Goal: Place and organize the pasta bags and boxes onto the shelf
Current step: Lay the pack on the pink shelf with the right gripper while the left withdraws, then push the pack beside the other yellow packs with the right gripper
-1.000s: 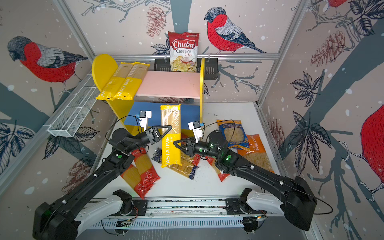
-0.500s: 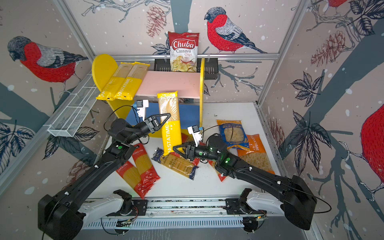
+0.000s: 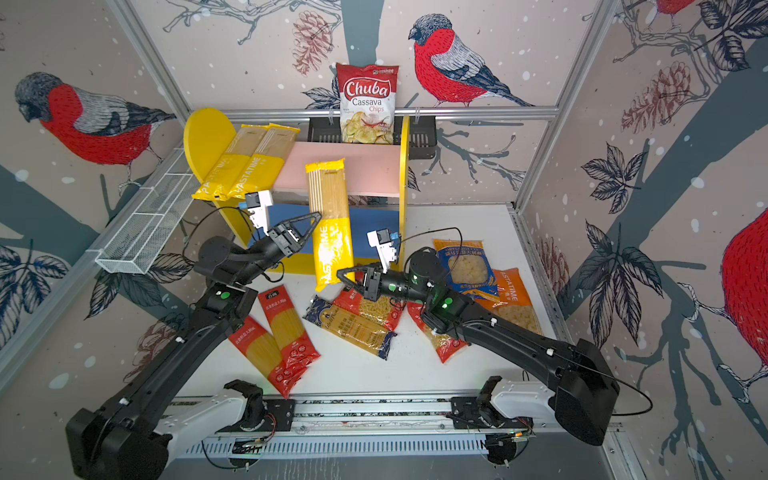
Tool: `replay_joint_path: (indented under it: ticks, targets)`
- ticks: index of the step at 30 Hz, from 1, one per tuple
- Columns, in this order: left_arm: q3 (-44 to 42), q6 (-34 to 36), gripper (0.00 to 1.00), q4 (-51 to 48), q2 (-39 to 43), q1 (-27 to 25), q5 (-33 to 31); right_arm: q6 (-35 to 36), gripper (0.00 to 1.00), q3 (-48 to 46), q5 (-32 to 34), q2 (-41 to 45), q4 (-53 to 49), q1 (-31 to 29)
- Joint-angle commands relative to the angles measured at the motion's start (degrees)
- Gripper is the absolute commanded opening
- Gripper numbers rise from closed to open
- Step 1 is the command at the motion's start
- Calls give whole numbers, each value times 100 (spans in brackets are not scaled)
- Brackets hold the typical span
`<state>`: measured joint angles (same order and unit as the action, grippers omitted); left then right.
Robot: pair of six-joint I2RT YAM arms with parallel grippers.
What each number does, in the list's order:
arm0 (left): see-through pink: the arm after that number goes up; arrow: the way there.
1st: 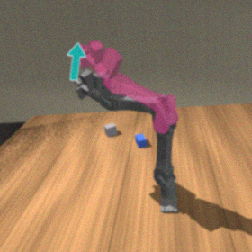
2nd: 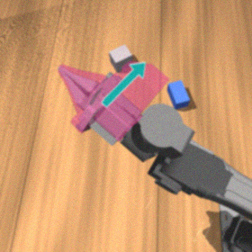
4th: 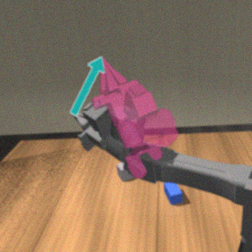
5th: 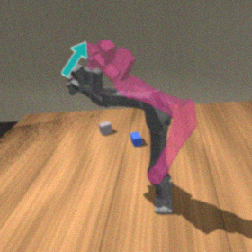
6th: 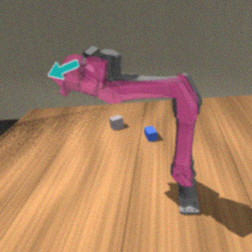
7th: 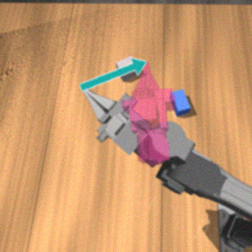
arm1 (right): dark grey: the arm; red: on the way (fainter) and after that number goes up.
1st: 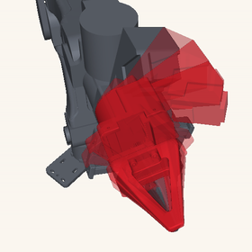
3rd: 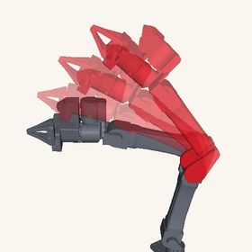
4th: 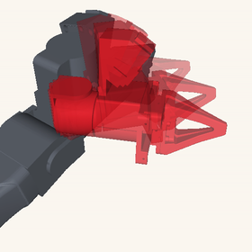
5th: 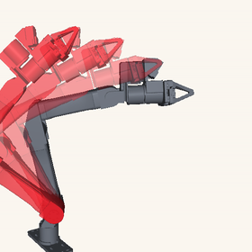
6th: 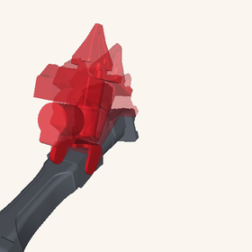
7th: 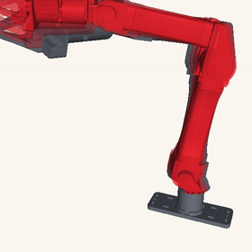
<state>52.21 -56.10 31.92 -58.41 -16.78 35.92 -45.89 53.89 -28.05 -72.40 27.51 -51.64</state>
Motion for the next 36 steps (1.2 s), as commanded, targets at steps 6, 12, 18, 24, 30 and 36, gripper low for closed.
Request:
replay_joint_path:
  ticks: [6,12,18,24,30,36]
  targets:
    - [269,736,74,-1589,784,706,-325,-482,2,2366,780,-1231,-597,114]
    - [1180,2237,75,-4343,1180,873,-2076,-1250,0,4185,726,-2349,-1312,209]
    - [1619,3012,75,-5459,1315,904,-3296,-1671,1,5632,861,-3283,-1950,205]
    - [1678,3237,75,-5791,1433,904,-3725,-1900,18,6402,958,-3872,-2333,249]
    - [1431,3098,75,-5777,1516,904,-3425,-1985,40,6211,952,-3856,-2295,272]
    - [780,2754,75,-5160,1769,904,-2589,-2058,39,5800,926,-3725,-2034,280]
